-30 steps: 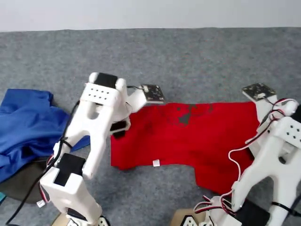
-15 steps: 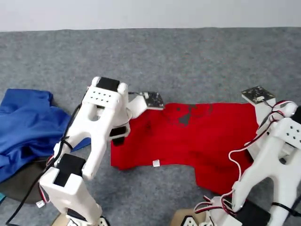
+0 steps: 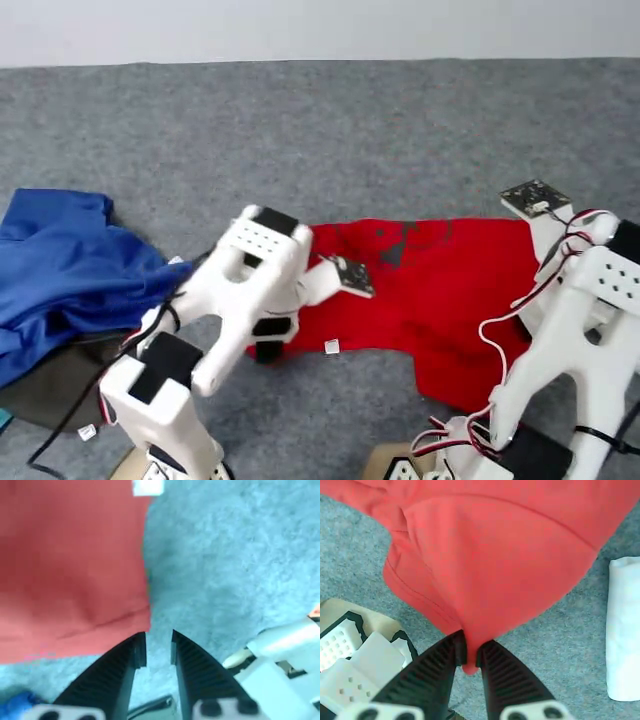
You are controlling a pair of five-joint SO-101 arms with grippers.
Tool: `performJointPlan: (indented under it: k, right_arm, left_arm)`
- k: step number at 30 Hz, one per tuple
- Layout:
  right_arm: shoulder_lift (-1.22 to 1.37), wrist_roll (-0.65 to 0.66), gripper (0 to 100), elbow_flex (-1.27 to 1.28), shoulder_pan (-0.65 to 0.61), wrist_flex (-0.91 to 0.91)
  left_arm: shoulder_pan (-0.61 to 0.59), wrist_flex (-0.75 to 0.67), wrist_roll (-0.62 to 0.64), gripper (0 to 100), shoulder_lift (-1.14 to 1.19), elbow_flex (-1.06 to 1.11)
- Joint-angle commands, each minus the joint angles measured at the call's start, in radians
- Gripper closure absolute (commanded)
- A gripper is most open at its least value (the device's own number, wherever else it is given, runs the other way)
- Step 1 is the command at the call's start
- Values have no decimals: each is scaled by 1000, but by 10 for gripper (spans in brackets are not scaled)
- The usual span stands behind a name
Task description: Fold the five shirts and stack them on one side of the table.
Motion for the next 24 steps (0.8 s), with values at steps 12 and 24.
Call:
performJointPlan:
  k: [12, 24]
  right_arm:
    - [-47, 2, 988, -5, -15, 7]
    - [-47, 3, 988, -9, -13, 8]
  left_arm:
    - [-31, -180, 84, 838, -44, 61]
    - [-29, -305, 86, 939, -52, 150]
